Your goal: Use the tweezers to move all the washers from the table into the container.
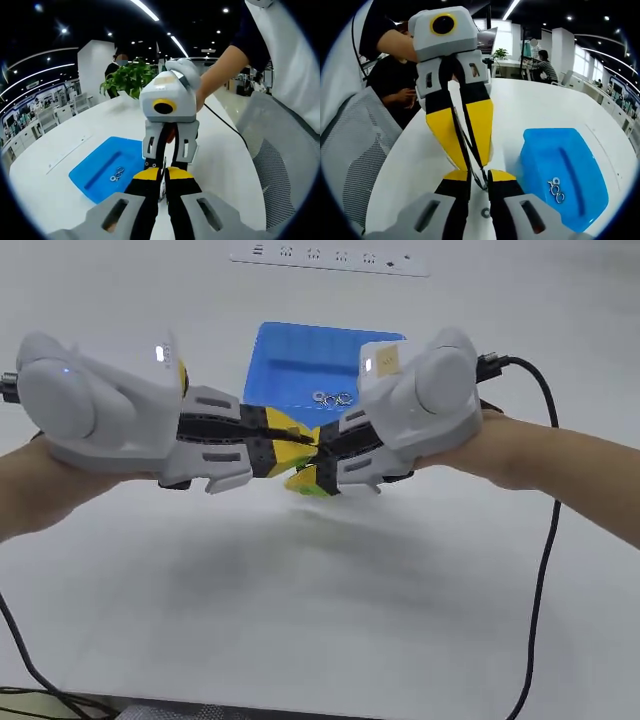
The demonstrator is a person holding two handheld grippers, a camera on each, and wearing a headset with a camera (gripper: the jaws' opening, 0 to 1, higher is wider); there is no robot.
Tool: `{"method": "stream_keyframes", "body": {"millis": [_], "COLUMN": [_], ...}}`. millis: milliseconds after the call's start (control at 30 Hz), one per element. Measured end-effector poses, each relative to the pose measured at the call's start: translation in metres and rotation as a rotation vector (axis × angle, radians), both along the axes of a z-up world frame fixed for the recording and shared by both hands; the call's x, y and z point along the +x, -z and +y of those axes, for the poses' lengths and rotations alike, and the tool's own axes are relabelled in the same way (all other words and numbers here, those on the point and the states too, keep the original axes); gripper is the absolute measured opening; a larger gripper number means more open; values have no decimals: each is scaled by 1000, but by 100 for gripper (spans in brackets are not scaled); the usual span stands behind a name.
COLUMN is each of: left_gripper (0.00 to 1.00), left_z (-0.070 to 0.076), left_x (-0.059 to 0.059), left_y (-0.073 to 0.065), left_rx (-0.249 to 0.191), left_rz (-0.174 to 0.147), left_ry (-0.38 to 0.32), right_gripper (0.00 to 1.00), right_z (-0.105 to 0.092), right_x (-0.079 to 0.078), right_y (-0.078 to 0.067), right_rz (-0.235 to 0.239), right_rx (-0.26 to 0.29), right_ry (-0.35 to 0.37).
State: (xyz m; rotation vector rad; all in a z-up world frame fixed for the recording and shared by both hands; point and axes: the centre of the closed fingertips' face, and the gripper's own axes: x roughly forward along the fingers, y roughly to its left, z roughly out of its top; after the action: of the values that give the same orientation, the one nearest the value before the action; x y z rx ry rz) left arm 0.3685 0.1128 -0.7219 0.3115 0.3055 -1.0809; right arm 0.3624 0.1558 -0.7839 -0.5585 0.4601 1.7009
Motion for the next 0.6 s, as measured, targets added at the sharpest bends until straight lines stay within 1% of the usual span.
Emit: {"method": "stream_keyframes", "body": {"millis": [133, 300, 400, 433, 467, 500, 600], "left_gripper": [7, 7, 7, 7, 8, 8, 9], "left_z": [-1, -1, 0, 0, 0, 0, 2], "left_x": [0, 3, 6, 6, 5, 5, 3], "left_y": [0, -1, -1, -1, -1, -1, -1], "left_rx": [0, 4, 12, 11, 0, -3, 8], "left_rz": [-2, -9, -20, -18, -7, -7, -20], "left_ry": [0, -9, -31, -34, -40, -46, -60], "right_gripper": [13, 11, 10, 10, 10, 10, 10], "right_z": [-1, -1, 0, 0, 0, 0, 0], "right_x": [1, 1, 3, 3, 2, 1, 1], "right_y": [1, 1, 1, 1, 1, 1, 0], "right_rz": [-24, -72, -71, -70, -74, -80, -87], "right_rx": [-8, -3, -2, -1, 0, 0, -1], "right_ry": [-11, -32, -26, -26, -31, -32, -24]}}
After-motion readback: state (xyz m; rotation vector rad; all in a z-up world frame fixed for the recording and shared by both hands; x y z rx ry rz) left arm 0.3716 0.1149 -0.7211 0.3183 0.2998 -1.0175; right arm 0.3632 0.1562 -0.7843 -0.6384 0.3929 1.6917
